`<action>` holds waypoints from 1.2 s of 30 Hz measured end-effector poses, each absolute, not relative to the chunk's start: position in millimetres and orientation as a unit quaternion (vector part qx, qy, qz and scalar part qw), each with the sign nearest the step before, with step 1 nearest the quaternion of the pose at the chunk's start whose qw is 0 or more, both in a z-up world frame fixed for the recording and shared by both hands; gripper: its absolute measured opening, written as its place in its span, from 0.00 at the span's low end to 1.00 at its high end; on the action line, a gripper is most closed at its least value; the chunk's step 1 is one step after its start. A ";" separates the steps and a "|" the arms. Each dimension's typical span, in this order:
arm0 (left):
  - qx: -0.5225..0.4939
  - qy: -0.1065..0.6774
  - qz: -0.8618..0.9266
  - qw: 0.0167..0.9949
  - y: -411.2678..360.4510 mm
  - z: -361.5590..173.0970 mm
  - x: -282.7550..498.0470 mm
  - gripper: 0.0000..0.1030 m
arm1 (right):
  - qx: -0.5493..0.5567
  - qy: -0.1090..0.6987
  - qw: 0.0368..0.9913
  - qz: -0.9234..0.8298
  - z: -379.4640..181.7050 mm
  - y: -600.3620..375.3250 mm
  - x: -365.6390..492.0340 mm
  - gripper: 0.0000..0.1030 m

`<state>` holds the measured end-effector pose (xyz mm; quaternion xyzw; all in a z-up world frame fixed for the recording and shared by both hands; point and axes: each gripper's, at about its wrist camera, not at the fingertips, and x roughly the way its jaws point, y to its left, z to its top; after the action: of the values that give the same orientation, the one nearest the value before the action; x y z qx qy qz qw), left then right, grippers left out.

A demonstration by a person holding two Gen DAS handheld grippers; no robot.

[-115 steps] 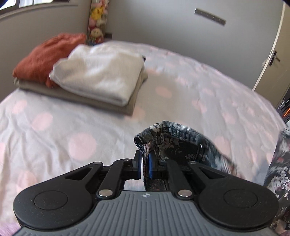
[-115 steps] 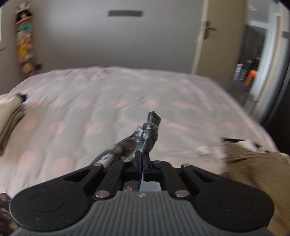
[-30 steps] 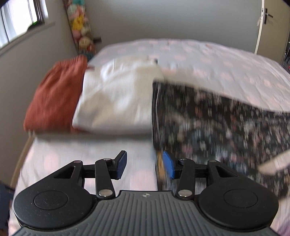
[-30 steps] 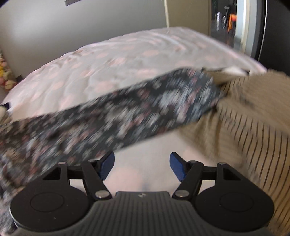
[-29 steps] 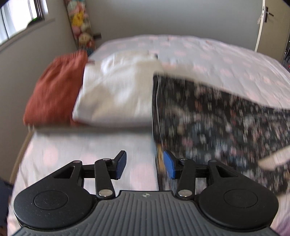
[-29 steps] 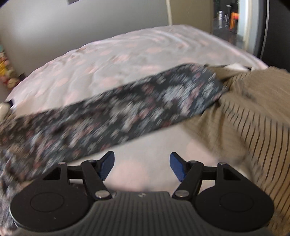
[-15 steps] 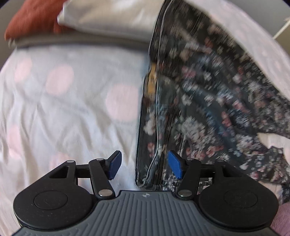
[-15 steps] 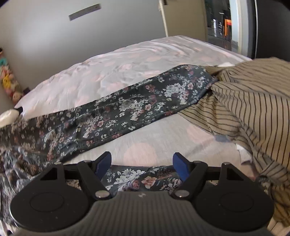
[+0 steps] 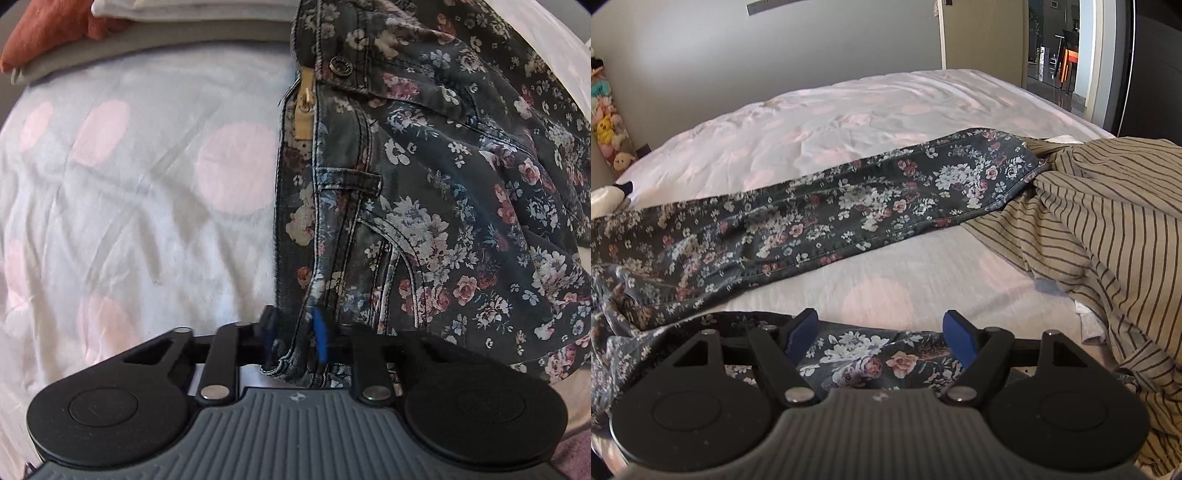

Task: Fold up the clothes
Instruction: 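Grasp the trousers' fly edge with the left gripper while the right gripper grasps the leg hem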

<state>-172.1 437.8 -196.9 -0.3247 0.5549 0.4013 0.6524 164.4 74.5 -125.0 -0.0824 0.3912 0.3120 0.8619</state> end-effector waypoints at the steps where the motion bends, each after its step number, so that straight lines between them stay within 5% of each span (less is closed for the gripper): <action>1: -0.321 0.551 0.403 0.656 435.6 -196.2 -173.0 0.08 | -0.088 0.391 0.862 0.311 -125.2 75.7 163.7 0.74; 19: -0.357 0.369 0.537 0.670 431.3 -140.6 -216.4 0.00 | 0.024 0.402 0.868 0.289 -105.0 35.0 182.2 0.74; 30: -0.374 0.412 0.488 0.672 439.3 -152.6 -208.2 0.01 | 0.010 0.401 0.892 0.206 -82.5 -52.5 229.8 0.74; 32: -0.386 0.419 0.467 0.677 441.2 -155.8 -206.9 0.12 | 0.008 0.406 0.891 0.204 -83.9 -63.9 231.9 0.74; 34: -0.398 0.426 0.450 0.677 443.3 -157.8 -206.5 0.43 | 0.005 0.411 0.888 0.206 -87.2 -72.4 232.5 0.74; 36: -0.412 0.438 0.438 0.668 446.8 -162.4 -206.2 0.53 | 0.002 0.418 0.884 0.209 -91.8 -77.5 232.9 0.74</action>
<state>-206.2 446.8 -162.4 -0.4124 0.4383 0.4382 0.6677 232.9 -77.5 -91.8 0.0023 0.4180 0.2089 0.8841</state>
